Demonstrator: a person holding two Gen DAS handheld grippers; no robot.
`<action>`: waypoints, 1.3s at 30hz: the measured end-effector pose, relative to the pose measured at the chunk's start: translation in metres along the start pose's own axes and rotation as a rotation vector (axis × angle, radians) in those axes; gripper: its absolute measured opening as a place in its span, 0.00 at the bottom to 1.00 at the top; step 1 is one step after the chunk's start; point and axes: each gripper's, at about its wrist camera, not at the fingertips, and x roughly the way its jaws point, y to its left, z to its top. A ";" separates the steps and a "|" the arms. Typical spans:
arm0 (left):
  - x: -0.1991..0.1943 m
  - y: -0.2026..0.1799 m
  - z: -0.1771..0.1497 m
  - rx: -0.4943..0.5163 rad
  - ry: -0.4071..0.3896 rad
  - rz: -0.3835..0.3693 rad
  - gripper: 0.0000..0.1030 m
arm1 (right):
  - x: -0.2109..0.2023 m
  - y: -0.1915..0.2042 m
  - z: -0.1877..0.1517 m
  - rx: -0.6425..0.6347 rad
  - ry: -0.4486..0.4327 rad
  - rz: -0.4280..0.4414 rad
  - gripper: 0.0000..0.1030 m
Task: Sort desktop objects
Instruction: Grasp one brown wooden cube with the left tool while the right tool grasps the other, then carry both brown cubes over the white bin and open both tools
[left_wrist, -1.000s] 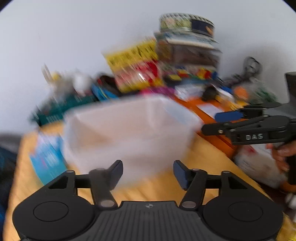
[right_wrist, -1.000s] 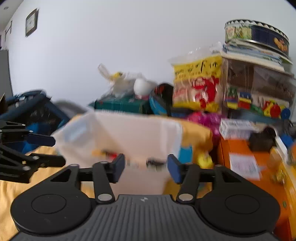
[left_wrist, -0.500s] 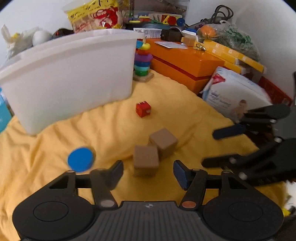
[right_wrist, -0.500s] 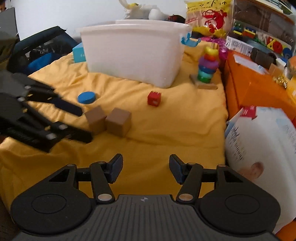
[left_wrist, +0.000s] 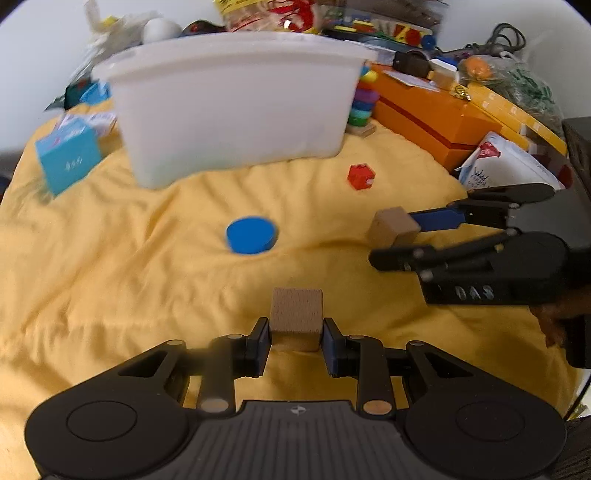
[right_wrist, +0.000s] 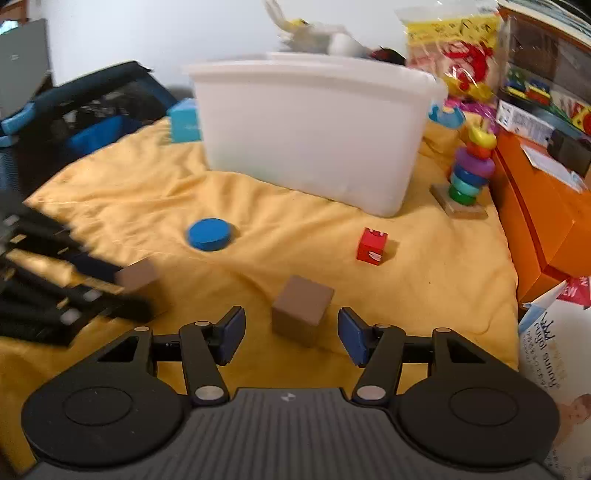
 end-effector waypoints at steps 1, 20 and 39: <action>0.001 0.001 -0.001 0.000 0.000 0.000 0.33 | 0.005 0.000 0.001 0.003 0.009 -0.006 0.51; -0.027 -0.001 0.009 0.029 -0.102 -0.041 0.32 | -0.034 -0.011 -0.003 0.033 0.011 0.022 0.35; -0.067 0.028 0.108 0.070 -0.326 0.024 0.33 | -0.050 -0.033 0.066 0.037 -0.130 -0.004 0.35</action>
